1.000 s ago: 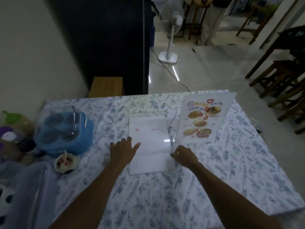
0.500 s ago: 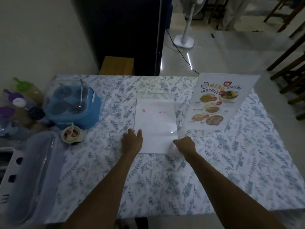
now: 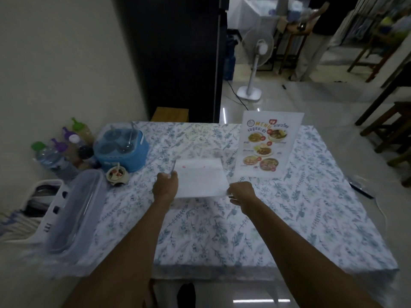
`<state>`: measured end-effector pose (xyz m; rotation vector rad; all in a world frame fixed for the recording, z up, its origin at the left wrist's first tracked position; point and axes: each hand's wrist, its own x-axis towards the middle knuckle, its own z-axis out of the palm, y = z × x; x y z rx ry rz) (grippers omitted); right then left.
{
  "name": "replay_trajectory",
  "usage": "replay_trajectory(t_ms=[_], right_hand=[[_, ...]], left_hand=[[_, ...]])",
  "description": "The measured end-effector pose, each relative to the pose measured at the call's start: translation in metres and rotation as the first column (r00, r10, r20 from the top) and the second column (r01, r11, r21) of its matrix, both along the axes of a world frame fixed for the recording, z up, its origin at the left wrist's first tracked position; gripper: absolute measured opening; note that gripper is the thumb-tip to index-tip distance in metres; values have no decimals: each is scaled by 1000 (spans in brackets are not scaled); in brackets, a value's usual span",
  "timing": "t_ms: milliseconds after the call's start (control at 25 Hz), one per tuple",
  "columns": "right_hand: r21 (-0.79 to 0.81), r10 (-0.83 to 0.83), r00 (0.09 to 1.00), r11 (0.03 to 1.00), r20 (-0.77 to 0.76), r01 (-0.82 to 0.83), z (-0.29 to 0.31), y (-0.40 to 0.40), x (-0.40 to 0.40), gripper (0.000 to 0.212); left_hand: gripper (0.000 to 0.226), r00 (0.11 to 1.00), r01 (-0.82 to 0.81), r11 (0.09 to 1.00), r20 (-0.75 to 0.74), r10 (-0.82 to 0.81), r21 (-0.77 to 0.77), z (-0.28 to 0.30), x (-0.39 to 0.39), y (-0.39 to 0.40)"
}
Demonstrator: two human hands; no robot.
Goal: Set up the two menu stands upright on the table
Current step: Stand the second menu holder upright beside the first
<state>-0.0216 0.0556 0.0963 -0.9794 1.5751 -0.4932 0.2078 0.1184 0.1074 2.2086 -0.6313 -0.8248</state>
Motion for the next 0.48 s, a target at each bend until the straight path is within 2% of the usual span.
replay_trajectory(t_ms=[40,160,280,320,480], right_hand=[[-13,-11,1000,1000,2,11,11,6,-3,5],[-64,12,996,998,84,-7,43,26,-12,18],[-100,92,988,992,121,-80,64,35,-13,45],[-125,112,988,987,110,-98,71,36,-12,49],[-220,140,988,968,62,-123,92,18,3,40]], left_hand=[[52,1000,-14,1000,-6,14,-17,8,-4,8],[49,998,-42,995,-41,38,-91,32,-15,30],[43,998,-66,980,-24,63,-187,56,-24,46],[40,998,-63,973,-13,62,-222,63,-24,49],[29,997,-70,929,13,80,-364,87,-14,39]])
